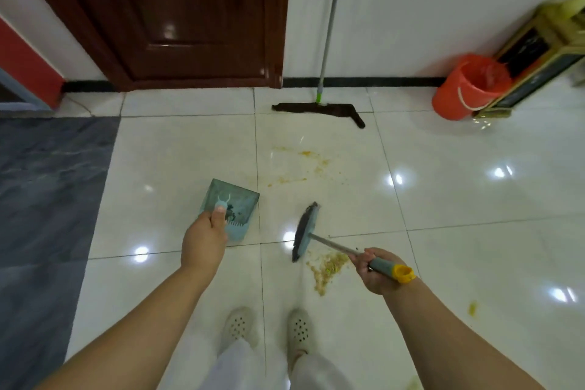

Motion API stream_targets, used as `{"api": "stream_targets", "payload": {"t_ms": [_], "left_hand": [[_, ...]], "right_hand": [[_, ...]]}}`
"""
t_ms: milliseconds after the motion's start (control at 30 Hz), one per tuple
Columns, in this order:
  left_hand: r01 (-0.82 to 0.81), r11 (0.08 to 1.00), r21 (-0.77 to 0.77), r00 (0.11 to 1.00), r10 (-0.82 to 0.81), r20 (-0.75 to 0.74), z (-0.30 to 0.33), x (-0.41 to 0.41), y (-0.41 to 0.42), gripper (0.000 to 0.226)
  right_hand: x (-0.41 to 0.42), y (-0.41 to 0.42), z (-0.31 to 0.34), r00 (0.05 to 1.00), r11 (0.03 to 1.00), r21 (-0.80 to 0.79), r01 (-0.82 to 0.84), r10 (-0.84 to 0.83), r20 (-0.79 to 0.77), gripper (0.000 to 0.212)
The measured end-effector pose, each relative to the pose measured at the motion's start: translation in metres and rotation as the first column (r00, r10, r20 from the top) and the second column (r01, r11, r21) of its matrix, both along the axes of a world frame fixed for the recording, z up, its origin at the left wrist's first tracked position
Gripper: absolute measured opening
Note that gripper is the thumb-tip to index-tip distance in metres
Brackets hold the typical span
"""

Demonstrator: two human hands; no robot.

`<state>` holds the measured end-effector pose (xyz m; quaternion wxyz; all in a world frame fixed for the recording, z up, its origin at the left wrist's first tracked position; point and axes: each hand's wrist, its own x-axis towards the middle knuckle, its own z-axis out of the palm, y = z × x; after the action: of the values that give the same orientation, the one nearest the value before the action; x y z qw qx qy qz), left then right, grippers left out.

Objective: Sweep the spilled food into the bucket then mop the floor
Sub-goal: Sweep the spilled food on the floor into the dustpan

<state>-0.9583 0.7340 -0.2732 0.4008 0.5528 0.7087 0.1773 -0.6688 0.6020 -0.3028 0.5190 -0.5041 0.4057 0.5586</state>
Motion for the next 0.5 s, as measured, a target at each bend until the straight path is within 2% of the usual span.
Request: {"api": "stream_targets", "payload": {"t_ms": [100,200,333,433,500], "left_hand": [[0.073,0.997,0.000,0.997,-0.073,0.031,0.002,-0.003,0.007,0.047],[0.121,0.993,-0.003,0.991,-0.120,0.056,0.004,-0.006,0.015,0.044],[0.173,0.985,-0.003,0.983,-0.172,0.056,0.007,-0.011,0.024,0.046],[0.210,0.978,-0.004,0.977,-0.210,0.049,0.010,-0.014,0.031,0.046],[0.237,0.971,-0.003,0.971,-0.237,0.041,0.010,-0.014,0.034,0.046]], "right_hand": [[-0.010,-0.017,0.008,0.996,0.997,-0.001,0.083,-0.083,0.012,0.035],[-0.024,-0.026,0.015,0.988,0.988,0.028,0.151,-0.152,0.026,0.029],[-0.049,-0.024,0.020,0.977,0.979,0.051,0.199,-0.202,0.068,0.036],[-0.071,-0.014,0.027,0.986,0.984,0.066,0.165,-0.167,0.028,0.038],[-0.083,-0.006,0.028,0.989,0.986,0.084,0.144,-0.142,-0.028,0.028]]}}
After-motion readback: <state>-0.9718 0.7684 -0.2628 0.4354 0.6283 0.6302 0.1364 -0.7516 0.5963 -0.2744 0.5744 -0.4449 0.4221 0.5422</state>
